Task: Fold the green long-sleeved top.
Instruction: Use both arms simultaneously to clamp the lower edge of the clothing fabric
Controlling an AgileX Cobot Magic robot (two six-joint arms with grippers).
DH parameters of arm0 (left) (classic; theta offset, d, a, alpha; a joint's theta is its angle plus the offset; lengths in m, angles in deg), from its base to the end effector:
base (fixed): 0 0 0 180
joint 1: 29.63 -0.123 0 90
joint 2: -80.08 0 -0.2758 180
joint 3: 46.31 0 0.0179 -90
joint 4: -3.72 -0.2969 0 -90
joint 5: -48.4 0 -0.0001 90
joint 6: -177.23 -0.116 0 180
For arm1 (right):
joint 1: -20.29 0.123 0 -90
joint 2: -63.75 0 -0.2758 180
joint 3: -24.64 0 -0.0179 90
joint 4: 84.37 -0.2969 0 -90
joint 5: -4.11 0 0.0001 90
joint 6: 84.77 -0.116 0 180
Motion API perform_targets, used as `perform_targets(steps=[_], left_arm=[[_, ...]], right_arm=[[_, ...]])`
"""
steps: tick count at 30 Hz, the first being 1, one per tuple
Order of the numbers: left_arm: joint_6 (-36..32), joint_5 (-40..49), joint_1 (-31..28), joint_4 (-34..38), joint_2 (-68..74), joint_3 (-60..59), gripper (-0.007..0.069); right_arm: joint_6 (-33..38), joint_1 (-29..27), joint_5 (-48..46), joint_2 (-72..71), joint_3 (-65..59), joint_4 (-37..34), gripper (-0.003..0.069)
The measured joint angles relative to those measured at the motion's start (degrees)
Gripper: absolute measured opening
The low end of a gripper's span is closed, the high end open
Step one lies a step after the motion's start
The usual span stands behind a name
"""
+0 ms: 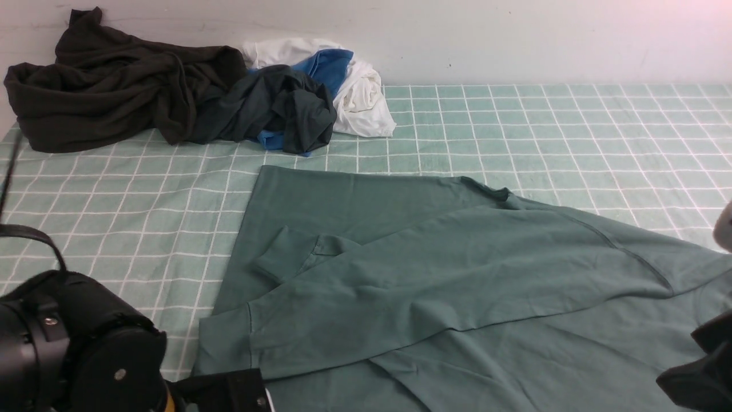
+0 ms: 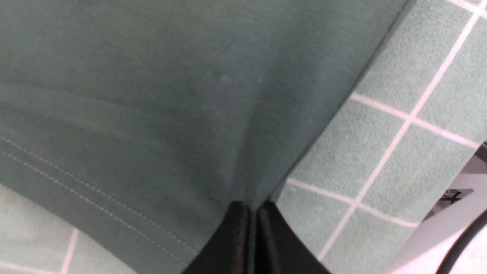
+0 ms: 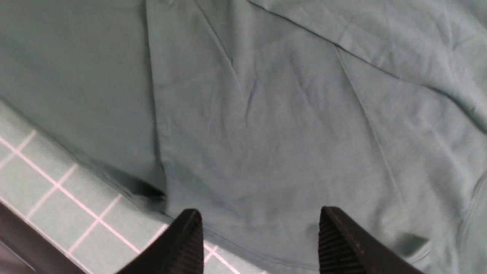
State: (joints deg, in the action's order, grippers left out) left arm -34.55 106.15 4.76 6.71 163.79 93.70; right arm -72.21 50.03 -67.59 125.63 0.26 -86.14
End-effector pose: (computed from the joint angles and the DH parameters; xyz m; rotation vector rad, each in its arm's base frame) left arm 0.1818 -0.1306 0.1314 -1.6630 -2.6335 0.0673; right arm 0.1794 0.1064 0.2960 -0.9919 2.5791 0.1230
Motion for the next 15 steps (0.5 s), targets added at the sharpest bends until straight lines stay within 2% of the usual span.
perform_targets(steps=[8,15], left_arm=[[0.3,2.2,-2.4,-0.1,-1.8,0.0,-0.0001],[0.4,1.1,-2.4,0.3,-1.8,0.0,-0.0004]], right_arm=[[16.9,0.0,1.6,4.8,-13.1,-3.9,0.04],[26.4,0.0,16.3,7.9,-27.4,-2.1,0.0401]])
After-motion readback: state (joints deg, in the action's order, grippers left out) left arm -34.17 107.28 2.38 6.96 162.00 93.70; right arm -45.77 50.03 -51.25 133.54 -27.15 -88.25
